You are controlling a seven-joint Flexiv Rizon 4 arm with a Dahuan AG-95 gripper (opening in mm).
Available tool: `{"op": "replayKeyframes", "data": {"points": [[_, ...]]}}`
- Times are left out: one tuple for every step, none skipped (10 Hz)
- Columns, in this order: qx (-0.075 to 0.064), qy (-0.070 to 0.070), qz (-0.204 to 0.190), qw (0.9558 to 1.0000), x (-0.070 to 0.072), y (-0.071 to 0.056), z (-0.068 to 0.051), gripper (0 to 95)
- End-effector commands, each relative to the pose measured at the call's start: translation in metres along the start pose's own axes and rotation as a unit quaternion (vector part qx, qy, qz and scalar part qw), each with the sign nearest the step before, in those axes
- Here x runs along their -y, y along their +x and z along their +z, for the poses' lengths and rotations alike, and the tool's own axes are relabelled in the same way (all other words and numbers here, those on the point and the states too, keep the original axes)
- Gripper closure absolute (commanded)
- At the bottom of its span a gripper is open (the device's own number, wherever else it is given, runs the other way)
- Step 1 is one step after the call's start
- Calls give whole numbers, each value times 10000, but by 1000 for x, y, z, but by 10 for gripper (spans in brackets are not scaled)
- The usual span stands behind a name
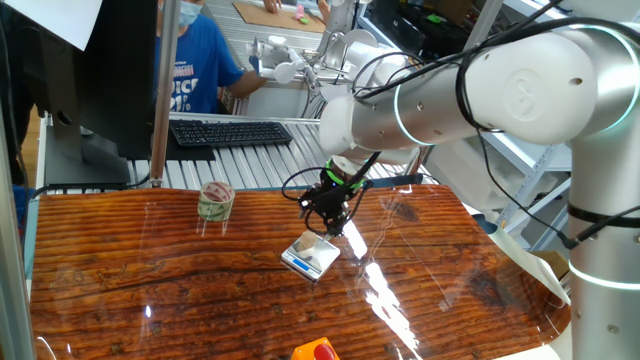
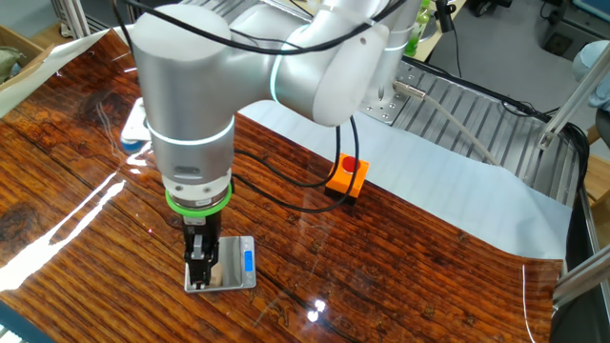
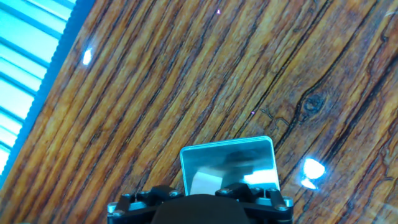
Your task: Place the block on the scale
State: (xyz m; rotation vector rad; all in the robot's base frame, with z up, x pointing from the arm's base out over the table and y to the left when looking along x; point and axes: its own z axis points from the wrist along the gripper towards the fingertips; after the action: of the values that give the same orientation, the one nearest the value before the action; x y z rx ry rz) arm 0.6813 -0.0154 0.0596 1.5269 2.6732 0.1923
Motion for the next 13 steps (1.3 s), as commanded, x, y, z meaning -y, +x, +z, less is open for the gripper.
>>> {"op": "replayKeyframes", "data": {"points": [[-211, 92, -445, 9987, 0, 4, -14, 380], [-329, 116, -648, 9973, -1, 3, -21, 570], [-448, 185, -956, 9942, -3, 5, -30, 570], [-486, 206, -1273, 9905, -6, 9, -37, 570], [-525, 241, -1486, 9872, -8, 16, -42, 570], [-611, 276, -1838, 9807, -10, 27, -54, 760], [-779, 313, -2080, 9745, -10, 36, -66, 760], [-925, 247, -2163, 9716, -11, 45, -77, 760], [-1072, 286, -2184, 9695, -10, 54, -86, 760], [-1179, 312, -2296, 9656, -7, 58, -93, 760], [-1419, 265, -2436, 9591, -1, 64, -99, 760], [-1633, 164, -2439, 9558, 5, 69, -102, 760], [-1680, 164, -2446, 9548, 10, 73, -105, 950]]}}
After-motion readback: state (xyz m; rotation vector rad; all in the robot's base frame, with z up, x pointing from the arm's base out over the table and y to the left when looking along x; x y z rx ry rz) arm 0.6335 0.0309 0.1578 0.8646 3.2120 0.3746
